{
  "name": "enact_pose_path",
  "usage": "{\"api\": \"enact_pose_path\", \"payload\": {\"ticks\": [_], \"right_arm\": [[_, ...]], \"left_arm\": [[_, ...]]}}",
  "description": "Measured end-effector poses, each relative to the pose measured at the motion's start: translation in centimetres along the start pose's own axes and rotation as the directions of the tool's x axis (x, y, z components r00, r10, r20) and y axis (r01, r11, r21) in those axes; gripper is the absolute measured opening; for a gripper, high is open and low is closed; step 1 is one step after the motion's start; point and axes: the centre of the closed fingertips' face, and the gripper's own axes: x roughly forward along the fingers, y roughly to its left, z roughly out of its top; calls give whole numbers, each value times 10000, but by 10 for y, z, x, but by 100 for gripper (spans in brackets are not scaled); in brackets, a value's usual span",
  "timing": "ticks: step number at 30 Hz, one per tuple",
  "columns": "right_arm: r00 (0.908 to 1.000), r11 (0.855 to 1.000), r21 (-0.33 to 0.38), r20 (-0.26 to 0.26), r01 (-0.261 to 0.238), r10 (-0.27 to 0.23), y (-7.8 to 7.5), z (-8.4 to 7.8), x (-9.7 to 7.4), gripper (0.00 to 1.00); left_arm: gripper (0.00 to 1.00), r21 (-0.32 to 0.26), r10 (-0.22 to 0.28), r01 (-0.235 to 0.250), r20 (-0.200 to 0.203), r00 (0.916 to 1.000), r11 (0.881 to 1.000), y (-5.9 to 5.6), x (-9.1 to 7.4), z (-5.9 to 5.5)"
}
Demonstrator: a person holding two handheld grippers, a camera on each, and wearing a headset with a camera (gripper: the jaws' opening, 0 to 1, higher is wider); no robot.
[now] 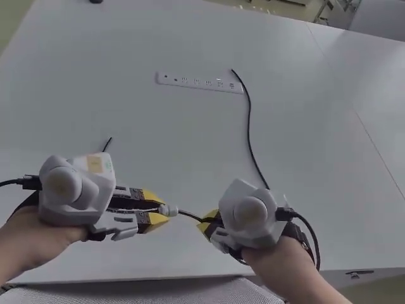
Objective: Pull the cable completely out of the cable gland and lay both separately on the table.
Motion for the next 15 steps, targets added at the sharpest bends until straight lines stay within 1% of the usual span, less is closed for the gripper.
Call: {"api": "enact_pose_path", "payload": {"ticks": [2,3,6,8,11,13,14,15], "right_arm": [[9999,9999,-68,78,117,-116,0,3,-1,15],[9999,9999,-106,94,126,-125,0,5,-1,16],[9995,9992,-389,327,0,13,6,16,-4,15],[9988,9963,-854,483,-30,72,10,27,-6,14],[9986,9916,-1295,516,-60,128,16,36,-6,14],[9975,9925,-1195,635,-241,318,19,43,-6,14],[9973,9916,-1266,643,-278,362,21,45,-6,14],[9982,9867,-1612,533,-198,288,21,46,-6,13]], "left_arm": [[15,3,-10,10,-30,10000,10000,-1,-1,0],[15,2,-10,10,-37,10000,10000,-1,-1,0],[15,-22,-1,1,-23,10000,10000,0,-2,0],[15,-12,-2,2,-36,10000,10000,-1,-3,0],[15,-9,-6,6,-36,10000,10000,-1,-3,0],[15,-32,-36,35,-67,10000,10000,-3,-4,-1],[15,-33,-46,45,-83,10000,10000,-4,-4,-1],[15,-15,-50,50,-80,10000,10000,-5,-4,-2]]}}
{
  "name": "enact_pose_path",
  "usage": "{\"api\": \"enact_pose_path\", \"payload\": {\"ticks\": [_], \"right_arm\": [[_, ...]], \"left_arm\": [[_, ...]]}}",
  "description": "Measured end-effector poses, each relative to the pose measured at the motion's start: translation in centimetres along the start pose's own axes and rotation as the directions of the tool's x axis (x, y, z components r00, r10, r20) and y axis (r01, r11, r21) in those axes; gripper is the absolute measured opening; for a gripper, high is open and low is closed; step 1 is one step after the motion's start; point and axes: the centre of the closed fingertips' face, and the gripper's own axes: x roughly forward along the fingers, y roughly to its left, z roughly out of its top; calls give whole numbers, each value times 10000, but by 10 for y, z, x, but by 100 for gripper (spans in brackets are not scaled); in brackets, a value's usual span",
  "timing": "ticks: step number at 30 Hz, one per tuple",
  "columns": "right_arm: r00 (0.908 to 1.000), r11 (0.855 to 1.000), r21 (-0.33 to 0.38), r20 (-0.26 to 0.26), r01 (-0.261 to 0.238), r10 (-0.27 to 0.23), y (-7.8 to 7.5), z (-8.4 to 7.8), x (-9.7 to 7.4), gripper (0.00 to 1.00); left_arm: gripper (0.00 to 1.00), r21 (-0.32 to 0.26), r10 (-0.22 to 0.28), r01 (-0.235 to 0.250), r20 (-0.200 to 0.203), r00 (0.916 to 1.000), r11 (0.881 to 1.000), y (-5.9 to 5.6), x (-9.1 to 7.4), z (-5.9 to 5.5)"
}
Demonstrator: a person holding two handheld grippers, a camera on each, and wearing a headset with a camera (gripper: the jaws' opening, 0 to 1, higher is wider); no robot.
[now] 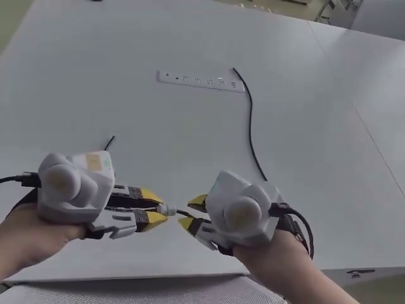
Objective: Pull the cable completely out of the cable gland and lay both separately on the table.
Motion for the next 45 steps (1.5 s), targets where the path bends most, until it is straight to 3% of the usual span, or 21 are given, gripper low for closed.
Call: {"api": "enact_pose_path", "payload": {"ticks": [2,4,12,18,30,37,45], "right_arm": [[10000,9995,-331,-79,24,-27,0,1,0,12],[9996,9927,-1201,-265,68,-101,1,2,2,9],[9990,9825,-1850,-413,-229,155,16,5,6,4],[9981,9756,-2196,-616,-92,-44,12,-1,6,0],[9989,9890,-1477,-469,-7,-63,10,-3,7,0],[9972,9986,-487,-715,185,-220,0,-14,7,0],[9957,9974,621,-880,356,-300,-7,-27,6,0]], "left_arm": [[15,-11,13,-13,10,10000,10000,-1,0,0],[15,-23,19,-18,15,10000,10000,-2,-1,-1],[15,50,-25,25,13,10000,10000,-5,0,-2],[15,161,-32,32,-56,10000,9999,-6,0,-3],[15,243,18,-18,-3,10000,9997,-4,-1,-4],[15,285,15,-14,-38,10000,9996,0,-2,-4],[15,328,-37,38,-41,10000,9995,-1,-2,-2]]}}
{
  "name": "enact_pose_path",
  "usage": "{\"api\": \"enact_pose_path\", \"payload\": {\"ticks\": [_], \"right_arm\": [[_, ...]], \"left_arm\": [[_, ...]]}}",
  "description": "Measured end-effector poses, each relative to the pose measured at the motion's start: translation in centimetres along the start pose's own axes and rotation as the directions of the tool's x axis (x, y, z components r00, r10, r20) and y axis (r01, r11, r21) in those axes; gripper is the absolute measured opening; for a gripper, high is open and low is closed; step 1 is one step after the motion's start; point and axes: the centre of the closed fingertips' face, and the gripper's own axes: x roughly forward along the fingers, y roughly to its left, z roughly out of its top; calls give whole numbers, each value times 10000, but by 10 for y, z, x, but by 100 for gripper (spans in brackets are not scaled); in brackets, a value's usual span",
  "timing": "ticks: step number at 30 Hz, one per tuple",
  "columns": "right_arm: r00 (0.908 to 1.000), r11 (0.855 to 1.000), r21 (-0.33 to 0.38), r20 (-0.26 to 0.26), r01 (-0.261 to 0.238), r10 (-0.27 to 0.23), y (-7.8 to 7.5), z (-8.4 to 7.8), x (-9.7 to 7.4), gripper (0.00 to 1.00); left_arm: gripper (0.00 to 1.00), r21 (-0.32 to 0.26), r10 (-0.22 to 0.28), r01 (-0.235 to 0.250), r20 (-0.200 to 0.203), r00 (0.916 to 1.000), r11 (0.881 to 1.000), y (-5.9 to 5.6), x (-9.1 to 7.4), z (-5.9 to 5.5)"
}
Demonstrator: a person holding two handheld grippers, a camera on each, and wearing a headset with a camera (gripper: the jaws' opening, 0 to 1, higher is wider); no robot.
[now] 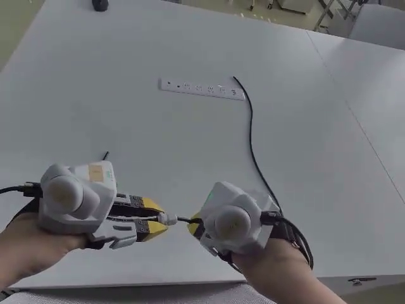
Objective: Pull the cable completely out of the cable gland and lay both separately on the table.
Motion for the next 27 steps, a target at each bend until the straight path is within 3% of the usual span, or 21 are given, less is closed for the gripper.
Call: {"api": "enact_pose_path", "payload": {"ticks": [1,11,20,24,27], "right_arm": [[9999,9992,382,-96,63,-59,-1,-3,0,0],[9995,9896,1431,-291,155,-114,-5,-16,5,0],[9985,9792,2022,-543,153,-44,-7,-31,8,0],[9984,9793,2016,-563,179,-67,-7,-32,8,0],[9989,9923,1199,-367,319,-276,-10,-29,5,0]], "left_arm": [[15,1,-4,4,-4,10000,10000,0,0,0],[15,53,35,-35,-25,10000,10000,-2,-2,0],[15,-4,41,-41,-8,10000,10000,-3,-3,-2],[15,-6,58,-58,7,10000,10000,-3,-2,-2],[15,-29,77,-76,35,10000,10000,-2,-2,-2]]}}
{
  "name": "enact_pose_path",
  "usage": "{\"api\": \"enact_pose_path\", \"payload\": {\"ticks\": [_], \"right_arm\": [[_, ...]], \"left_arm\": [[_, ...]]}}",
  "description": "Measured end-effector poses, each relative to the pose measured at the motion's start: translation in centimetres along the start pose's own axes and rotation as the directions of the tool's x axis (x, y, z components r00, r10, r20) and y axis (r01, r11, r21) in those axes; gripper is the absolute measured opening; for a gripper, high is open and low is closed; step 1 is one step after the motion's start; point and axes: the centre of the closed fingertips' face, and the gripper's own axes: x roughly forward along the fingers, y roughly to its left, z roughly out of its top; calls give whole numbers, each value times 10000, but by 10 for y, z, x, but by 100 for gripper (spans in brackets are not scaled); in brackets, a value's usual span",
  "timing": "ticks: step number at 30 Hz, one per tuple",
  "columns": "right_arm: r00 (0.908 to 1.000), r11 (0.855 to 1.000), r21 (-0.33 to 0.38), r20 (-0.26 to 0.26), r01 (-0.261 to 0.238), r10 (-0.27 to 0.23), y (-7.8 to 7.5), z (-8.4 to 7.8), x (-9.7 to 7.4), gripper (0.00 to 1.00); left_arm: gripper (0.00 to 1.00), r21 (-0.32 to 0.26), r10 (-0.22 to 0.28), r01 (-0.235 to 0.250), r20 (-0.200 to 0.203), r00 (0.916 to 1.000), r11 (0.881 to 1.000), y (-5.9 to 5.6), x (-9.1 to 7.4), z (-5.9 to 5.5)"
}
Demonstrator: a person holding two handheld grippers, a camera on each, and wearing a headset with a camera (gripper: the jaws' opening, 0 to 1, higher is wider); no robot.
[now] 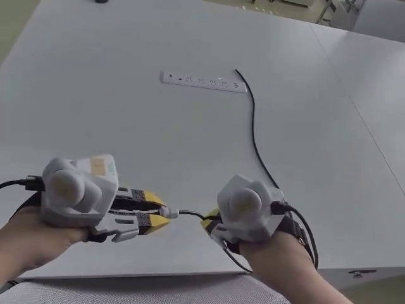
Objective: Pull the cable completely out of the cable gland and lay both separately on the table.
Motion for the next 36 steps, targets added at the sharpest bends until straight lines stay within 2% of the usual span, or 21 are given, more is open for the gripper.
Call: {"api": "enact_pose_path", "payload": {"ticks": [3,8,10,13,17,20,25,33,36], "right_arm": [[9999,9991,-421,109,-9,13,1,1,-2,0],[9996,9977,-668,263,-62,80,2,3,-4,0],[9997,9947,-1022,257,68,-42,1,3,-5,0],[9998,9920,-1260,207,-20,47,4,4,-7,3],[9987,9923,-1237,486,-60,121,8,15,-15,9],[9964,9889,-1476,808,-144,265,14,30,-19,10],[9931,9644,-2635,1048,-240,534,28,51,-14,10],[9918,9372,-3469,1022,-367,767,37,55,-11,2],[9911,9310,-3625,1014,-438,861,38,54,-11,2]], "left_arm": [[15,-27,29,-29,13,10000,10000,1,-1,0],[15,-159,63,-61,90,9999,9999,1,0,2],[15,-173,93,-91,77,9999,9998,1,0,2],[15,-308,110,-106,126,9999,9995,1,-1,2],[15,-237,123,-122,39,9999,9996,2,-1,1],[15,-278,127,-125,57,9999,9995,3,-2,1],[15,-256,95,-94,42,9999,9996,2,0,2],[15,-153,130,-129,3,9999,9998,0,0,1],[15,-188,106,-106,22,9999,9998,-1,-1,0]]}}
